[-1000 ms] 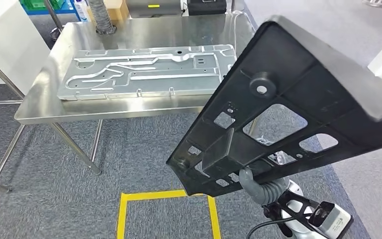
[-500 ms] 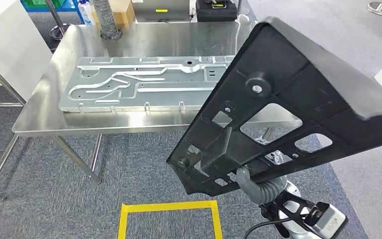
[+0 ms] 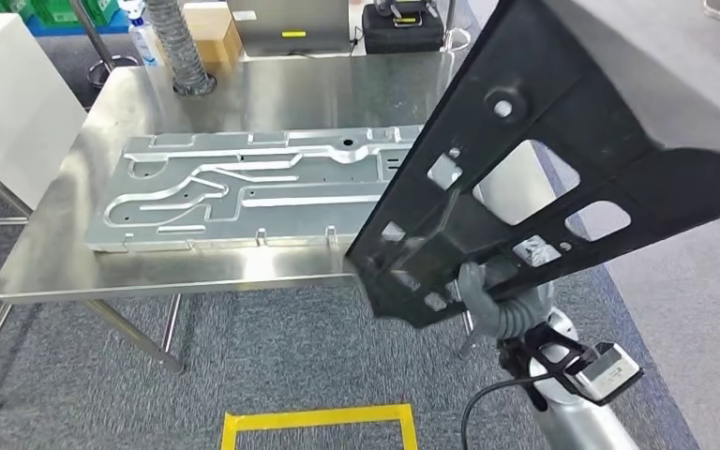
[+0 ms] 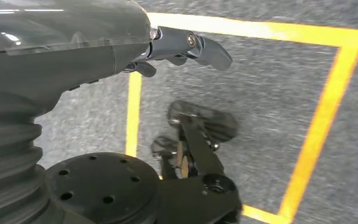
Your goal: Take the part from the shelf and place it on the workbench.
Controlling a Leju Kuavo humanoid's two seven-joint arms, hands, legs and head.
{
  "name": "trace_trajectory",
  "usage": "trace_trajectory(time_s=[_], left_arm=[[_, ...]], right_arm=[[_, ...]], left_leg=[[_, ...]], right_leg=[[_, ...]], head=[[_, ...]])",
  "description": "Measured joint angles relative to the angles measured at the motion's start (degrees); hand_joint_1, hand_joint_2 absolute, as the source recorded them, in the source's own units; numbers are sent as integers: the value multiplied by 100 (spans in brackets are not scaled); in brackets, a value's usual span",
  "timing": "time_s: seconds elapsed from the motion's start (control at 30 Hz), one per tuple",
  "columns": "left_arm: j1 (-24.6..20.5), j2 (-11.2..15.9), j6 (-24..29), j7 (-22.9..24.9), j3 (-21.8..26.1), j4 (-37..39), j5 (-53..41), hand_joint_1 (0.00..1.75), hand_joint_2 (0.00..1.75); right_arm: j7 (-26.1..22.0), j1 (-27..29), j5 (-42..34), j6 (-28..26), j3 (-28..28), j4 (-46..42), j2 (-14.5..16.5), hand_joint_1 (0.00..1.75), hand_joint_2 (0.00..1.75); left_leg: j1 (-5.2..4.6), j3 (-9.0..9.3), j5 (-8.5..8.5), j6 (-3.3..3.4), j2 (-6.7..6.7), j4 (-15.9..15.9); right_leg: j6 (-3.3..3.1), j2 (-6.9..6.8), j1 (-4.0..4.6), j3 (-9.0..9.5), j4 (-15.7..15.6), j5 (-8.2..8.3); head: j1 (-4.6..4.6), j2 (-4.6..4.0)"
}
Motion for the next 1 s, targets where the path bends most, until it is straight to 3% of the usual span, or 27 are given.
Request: trace_trajectory(time_s=[0.03, 0.07, 0.1, 0.17, 0.23, 0.3, 0.33, 0.37, 0.4, 0.43, 0.5, 0.57, 0.67, 0.73, 0.83, 0.87, 0.9, 0.93, 1.0], left_arm=[[6, 5, -2, -21, 2, 0, -12, 0, 175], [12, 10, -5, -35, 4, 0, -27, 0, 175], [11, 14, -9, -43, 6, 0, -43, 0, 175], [-10, 20, -20, -52, 5, 0, -84, 0, 175], [-40, 28, -29, -60, 4, 0, -115, 0, 175], [-65, 41, -32, -68, 4, -1, -132, 0, 175], [-73, 46, -32, -75, 4, -2, -144, 0, 175], [-78, 50, -32, -80, 4, -2, -159, 0, 175], [-80, 51, -34, -87, 4, -1, -174, 0, 175], [-84, 51, -40, -94, 3, -1, -191, 0, 175], [-104, 46, -66, -105, -2, 0, -218, 0, 175], [-157, 40, -109, -112, -11, 0, -241, 0, 175], [-250, 32, -161, -119, -27, 0, -287, 0, 175], [-305, 23, -180, -113, -36, 0, -316, 0, 175], [-365, -16, -202, -90, -61, 0, -345, 0, 175], [-369, -33, -207, -85, -69, 0, -347, 0, 175], [-367, -48, -210, -83, -74, 0, -344, 0, 175], [-365, -58, -212, -86, -76, 0, -338, 0, 175], [-361, -68, -211, -101, -77, 0, -318, 0, 175]], right_arm=[[1, -114, 243, -182, -135, 69, 2, 175, 175], [5, -249, 534, -403, -278, 155, 3, 175, 175], [24, -409, 871, -657, -415, 248, 5, 175, 175], [160, -782, 1673, -1212, -666, 427, 11, 175, 175], [439, -1213, 2541, -1731, -869, 647, 38, 175, 175], [852, -1626, 3525, -2201, -978, 946, 71, 175, 175], [1100, -1826, 4084, -2392, -995, 1124, 85, 175, 175], [1378, -2041, 4705, -2535, -991, 1329, 99, 175, 175], [1666, -2285, 5363, -2600, -956, 1566, 113, 175, 175], [1923, -2562, 5974, -2577, -892, 1814, 122, 175, 175], [2286, -3150, 6968, -2334, -666, 2354, 130, 175, 175], [2401, -3691, 7486, -1924, -323, 2911, 131, 175, 175], [2425, -4246, 7720, -1389, 364, 3791, 131, 175, 175], [2368, -4413, 7611, -1124, 757, 4298, 131, 175, 175], [2337, -4486, 7429, -975, 1261, 5038, 119, 175, 175], [2369, -4480, 7362, -978, 1422, 5312, 115, 175, 175], [2412, -4462, 7287, -981, 1557, 5568, 114, 175, 175], [2468, -4440, 7201, -979, 1658, 5794, 114, 175, 175], [2588, -4412, 7055, -979, 1759, 6135, 114, 175, 175]], left_leg=[[-12, 18, 372, 26, 1, -260], [-30, 17, 638, 52, 1, -409], [-54, 7, 743, 78, 0, -452], [-63, 46, 744, 143, 1, -483], [-47, 118, 726, 215, 7, -550], [-42, 169, 677, 261, 11, -571], [-43, 188, 648, 266, 10, -567], [-43, 211, 617, 265, 9, -558], [-43, 242, 582, 258, 8, -545], [-43, 282, 541, 248, 7, -526], [-51, 345, 461, 216, 1, -487], [-59, 342, 424, 172, -14, -464], [-41, 319, 416, 83, -50, -464], [-33, 216, 274, 8, -57, -235], [3, -342, -154, -81, -39, 803], [17, -505, -196, -100, -36, 1052], [27, -569, -132, -112, -35, 1095], [35, -509, 37, -119, -34, 894], [40, -210, 419, -118, -39, 176]], right_leg=[[30, 13, 6, 43, 15, -66], [66, 27, 11, 61, 24, -120], [104, 42, 10, 73, 27, -161], [173, 46, -13, 85, 16, -233], [219, 31, -29, -54, 327, -410], [249, 20, -35, -516, 1104, -700], [262, 20, -38, -786, 1489, -787], [269, 19, -41, -993, 1714, -764], [268, 18, -42, -1092, 1710, -611], [259, 18, -42, -1074, 1473, -344], [219, 20, -29, -846, 691, 227], [169, 21, -2, -694, 205, 443], [89, -13, 17, -655, 88, 432], [23, -90, 3, -593, 25, 439], [-31, -218, 17, -523, 1, 398], [-32, -255, 22, -504, 2, 378], [-23, -287, 24, -482, 4, 355], [-8, -316, 22, -455, 8, 328], [34, -369, 21, -404, 29, 265]], head=[[1, 0], [1, 0], [1, 0], [0, 0], [1, 0], [1, 0], [1, 0], [1, 0], [1, 0], [1, 0], [1, 0], [2, 0], [3, 0], [2, 0], [3, 0], [3, 0], [3, 0], [3, 0], [3, 0]])
